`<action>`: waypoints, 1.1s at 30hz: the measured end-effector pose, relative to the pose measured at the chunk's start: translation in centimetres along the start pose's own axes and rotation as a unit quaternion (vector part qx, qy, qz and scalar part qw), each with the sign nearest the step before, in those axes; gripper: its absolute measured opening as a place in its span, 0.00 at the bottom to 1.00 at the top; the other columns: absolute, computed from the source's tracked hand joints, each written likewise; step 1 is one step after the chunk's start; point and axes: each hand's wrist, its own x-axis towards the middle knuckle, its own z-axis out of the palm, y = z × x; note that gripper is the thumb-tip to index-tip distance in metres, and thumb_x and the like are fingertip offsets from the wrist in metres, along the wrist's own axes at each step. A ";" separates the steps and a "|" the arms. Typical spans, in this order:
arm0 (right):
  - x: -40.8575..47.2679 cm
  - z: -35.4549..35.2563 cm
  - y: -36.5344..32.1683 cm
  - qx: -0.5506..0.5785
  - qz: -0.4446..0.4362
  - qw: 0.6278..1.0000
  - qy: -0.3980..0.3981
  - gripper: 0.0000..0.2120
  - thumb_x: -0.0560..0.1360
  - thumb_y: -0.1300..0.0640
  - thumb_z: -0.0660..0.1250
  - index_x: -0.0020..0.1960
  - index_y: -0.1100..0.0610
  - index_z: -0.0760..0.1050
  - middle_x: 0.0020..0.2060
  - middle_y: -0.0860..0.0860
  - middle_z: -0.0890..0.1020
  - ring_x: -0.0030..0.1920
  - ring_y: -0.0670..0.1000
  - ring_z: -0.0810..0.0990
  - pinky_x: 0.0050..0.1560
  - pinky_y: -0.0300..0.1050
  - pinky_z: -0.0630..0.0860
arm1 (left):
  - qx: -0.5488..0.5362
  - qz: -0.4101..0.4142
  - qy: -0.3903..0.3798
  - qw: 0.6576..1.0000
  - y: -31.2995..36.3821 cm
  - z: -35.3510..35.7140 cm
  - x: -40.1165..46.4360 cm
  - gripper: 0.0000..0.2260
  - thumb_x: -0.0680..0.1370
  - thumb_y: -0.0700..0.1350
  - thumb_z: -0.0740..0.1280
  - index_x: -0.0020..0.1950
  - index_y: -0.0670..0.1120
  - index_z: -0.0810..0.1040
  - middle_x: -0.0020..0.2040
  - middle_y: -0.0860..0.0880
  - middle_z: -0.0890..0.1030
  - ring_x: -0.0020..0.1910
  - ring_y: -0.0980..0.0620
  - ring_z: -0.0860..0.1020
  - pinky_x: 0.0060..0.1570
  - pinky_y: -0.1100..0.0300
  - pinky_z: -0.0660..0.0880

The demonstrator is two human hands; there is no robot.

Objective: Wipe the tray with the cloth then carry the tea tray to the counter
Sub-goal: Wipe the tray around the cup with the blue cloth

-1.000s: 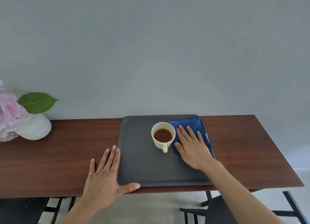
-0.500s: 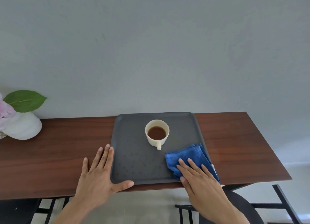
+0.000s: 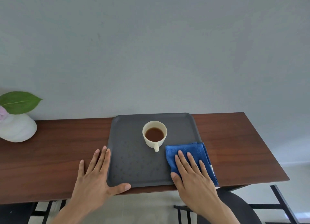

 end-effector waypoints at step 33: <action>0.9 -1.5 -0.3 -0.021 -0.016 0.999 -0.024 0.28 0.84 0.41 0.39 0.83 0.43 0.41 0.80 0.37 0.40 0.80 0.44 0.36 0.80 0.50 0.43 | 0.014 -0.020 -0.036 0.999 0.5 -0.8 -0.3 0.62 0.60 0.89 0.43 0.82 0.49 0.34 0.82 0.52 0.36 0.82 0.50 0.37 0.80 0.36 0.46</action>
